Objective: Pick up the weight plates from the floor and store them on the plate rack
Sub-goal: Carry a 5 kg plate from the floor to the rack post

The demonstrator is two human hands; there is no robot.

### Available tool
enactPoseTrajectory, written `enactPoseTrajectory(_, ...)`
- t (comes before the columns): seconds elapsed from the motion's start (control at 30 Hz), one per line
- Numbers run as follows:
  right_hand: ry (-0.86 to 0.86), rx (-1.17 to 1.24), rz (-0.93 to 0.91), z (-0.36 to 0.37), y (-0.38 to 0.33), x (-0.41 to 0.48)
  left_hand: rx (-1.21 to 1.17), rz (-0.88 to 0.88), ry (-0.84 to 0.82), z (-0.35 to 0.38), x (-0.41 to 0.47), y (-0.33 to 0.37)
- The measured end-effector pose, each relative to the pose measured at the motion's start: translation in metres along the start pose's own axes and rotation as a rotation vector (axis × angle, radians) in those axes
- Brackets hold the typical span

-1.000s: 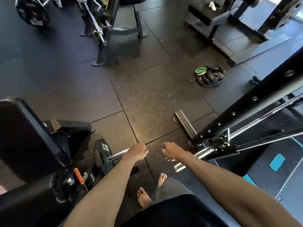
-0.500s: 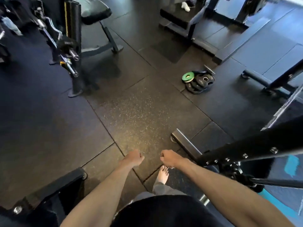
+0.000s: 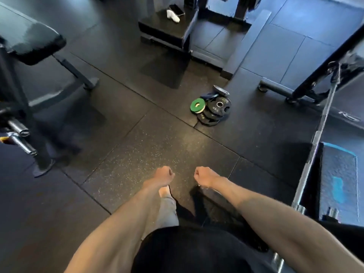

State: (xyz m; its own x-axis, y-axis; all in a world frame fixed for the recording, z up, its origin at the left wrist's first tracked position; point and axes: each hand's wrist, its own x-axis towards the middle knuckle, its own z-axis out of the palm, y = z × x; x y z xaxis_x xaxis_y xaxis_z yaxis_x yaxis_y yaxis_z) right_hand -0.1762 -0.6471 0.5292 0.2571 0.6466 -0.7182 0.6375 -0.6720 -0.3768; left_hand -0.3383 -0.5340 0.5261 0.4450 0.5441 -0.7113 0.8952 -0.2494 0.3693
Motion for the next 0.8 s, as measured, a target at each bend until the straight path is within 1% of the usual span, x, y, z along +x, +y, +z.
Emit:
enactPoseTrajectory(0.13, 0.051, 0.057, 0.060, -0.068, -0.027, 0.048, 0.091, 0.067, -0.047, -0.076, 0.073, 0.038)
enactPoseTrajectory(0.23, 0.115, 0.109, 0.095, -0.113, -0.041, 0.084, 0.146, 0.139, -0.053, -0.125, 0.127, 0.070)
enactPoseTrajectory(0.3, 0.135, 0.136, 0.135, -0.141, -0.042, 0.113, 0.185, 0.191, -0.079, -0.152, 0.162, 0.096)
enactPoseTrajectory(0.4, 0.164, 0.186, 0.138, -0.181, -0.039, 0.159, 0.238, 0.255, -0.111, -0.186, 0.216, 0.132)
enactPoseTrajectory(0.57, 0.191, 0.243, 0.177, -0.250, -0.021, 0.232, 0.303, 0.272, -0.139, -0.229, 0.299, 0.191)
enactPoseTrajectory(0.63, 0.201, 0.284, 0.217, -0.278, -0.012, 0.258, 0.319, 0.248, -0.158, -0.244, 0.325, 0.215)
enactPoseTrajectory(0.73, 0.176, 0.306, 0.234, -0.317, 0.002, 0.294, 0.303, 0.229, -0.189, -0.264, 0.360, 0.251)
enactPoseTrajectory(0.8, 0.192, 0.313, 0.245, -0.340, 0.012, 0.315, 0.267, 0.239, -0.190, -0.274, 0.386, 0.274)
